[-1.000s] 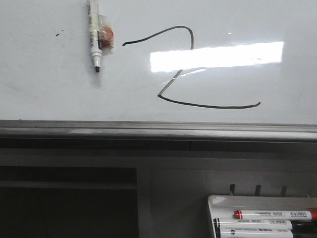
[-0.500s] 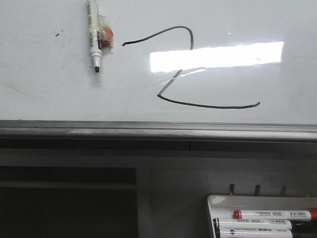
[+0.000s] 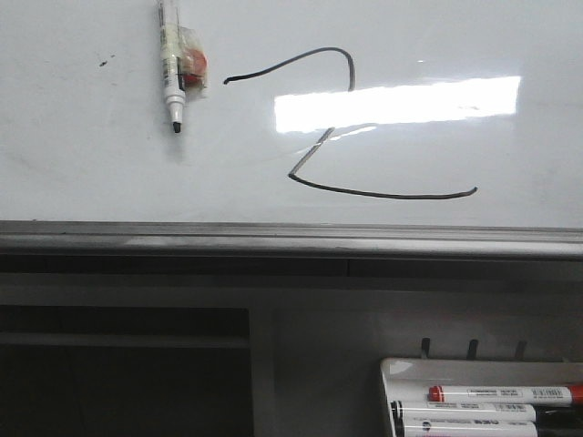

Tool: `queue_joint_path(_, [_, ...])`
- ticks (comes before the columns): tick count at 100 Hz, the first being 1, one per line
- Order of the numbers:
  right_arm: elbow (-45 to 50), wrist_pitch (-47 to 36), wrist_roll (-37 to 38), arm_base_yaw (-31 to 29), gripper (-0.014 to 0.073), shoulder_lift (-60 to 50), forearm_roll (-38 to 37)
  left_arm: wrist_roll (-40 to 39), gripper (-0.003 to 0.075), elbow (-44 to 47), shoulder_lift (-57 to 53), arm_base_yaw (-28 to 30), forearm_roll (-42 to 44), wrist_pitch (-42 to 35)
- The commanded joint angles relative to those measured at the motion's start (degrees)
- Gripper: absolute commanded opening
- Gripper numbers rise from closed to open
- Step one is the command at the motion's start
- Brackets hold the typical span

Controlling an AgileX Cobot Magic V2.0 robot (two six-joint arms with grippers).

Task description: Write number 2 on whiteboard

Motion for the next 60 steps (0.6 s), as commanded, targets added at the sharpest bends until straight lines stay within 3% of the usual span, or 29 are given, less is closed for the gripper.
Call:
queue_joint_path(1, [0.66, -4.25, 18.08, -0.37, -0.0071, 0.75, -17.22, -0.49, -0.0020, 0.62, 0.57, 0.13, -0.41, -4.08])
queue_joint_path(6, [1.84, -5.26, 34.46, -0.92, -0.0071, 0.75, -31.36, -0.49, -0.0020, 0.62, 0.57, 0.13, -0.41, -4.08])
queue_joint_path(12, [1.70, -1.00, 53.40, -2.99, -0.0071, 0.85, -48.58, -0.49, -0.0020, 0.62, 0.57, 0.13, -0.41, -4.08])
queue_joint_path(16, [1.70, 0.55, 62.44, -4.99, -0.0071, 0.85, -57.17, -0.49, -0.0020, 0.62, 0.57, 0.13, -0.41, -4.08])
queue_joint_path(21, [1.70, 1.38, 67.52, -7.50, -0.0071, 0.85, -62.62, -0.49, -0.0020, 0.62, 0.57, 0.13, -0.41, -4.08])
queue_joint_path(42, [1.80, 7.81, 67.95, -17.02, -0.0071, 0.74, -63.48, -0.49, -0.0020, 0.62, 0.57, 0.13, -0.41, -4.08])
queue_joint_path(60, [1.80, 16.52, 67.95, -17.88, -0.0071, 0.74, -63.48, -0.49, -0.0020, 0.62, 0.57, 0.13, -0.41, -4.08])
